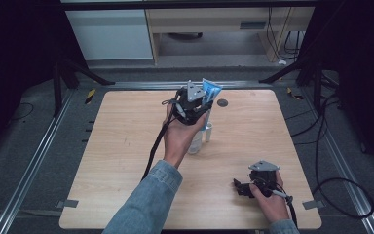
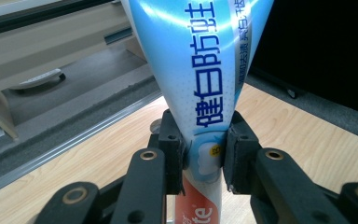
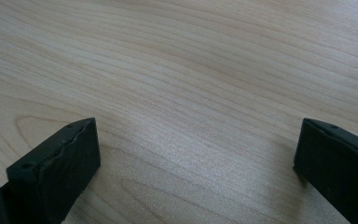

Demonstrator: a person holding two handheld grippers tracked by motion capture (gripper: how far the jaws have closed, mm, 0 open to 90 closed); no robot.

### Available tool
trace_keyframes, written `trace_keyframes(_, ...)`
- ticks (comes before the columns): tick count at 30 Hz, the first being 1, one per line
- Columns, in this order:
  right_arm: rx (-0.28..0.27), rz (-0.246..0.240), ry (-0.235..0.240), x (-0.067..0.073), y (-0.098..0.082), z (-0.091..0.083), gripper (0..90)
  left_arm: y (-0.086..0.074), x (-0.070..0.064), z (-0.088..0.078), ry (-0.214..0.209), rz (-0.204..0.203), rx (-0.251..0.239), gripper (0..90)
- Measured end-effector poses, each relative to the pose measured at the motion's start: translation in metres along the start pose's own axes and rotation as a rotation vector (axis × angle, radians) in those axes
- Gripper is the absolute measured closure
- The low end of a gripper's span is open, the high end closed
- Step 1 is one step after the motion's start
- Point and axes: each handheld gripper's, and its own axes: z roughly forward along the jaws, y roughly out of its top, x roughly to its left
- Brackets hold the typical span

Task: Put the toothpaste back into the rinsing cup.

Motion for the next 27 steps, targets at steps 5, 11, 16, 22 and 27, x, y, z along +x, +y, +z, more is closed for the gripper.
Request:
trace_keyframes(5,0.001,0.001,0.0,0.0,0.0,0.0,0.4,-0.005,0.006,-0.001,0.024,-0.017,-0.013,71.9)
trace_keyframes(11,0.0,0.001,0.0,0.0,0.0,0.0,0.4,-0.01,0.008,-0.003,0.039,-0.03,-0.026,71.9)
trace_keyframes(16,0.0,0.001,0.0,0.0,0.0,0.0,0.4,-0.013,0.009,-0.005,0.059,-0.022,-0.046,72.0)
trace_keyframes(22,0.001,0.002,0.001,0.0,0.0,0.0,0.4,-0.019,0.013,-0.005,0.07,-0.033,-0.045,72.0)
trace_keyframes(27,0.0,0.001,0.001,0.0,0.0,0.0,0.4,-0.024,0.015,-0.006,0.079,-0.035,-0.042,72.0)
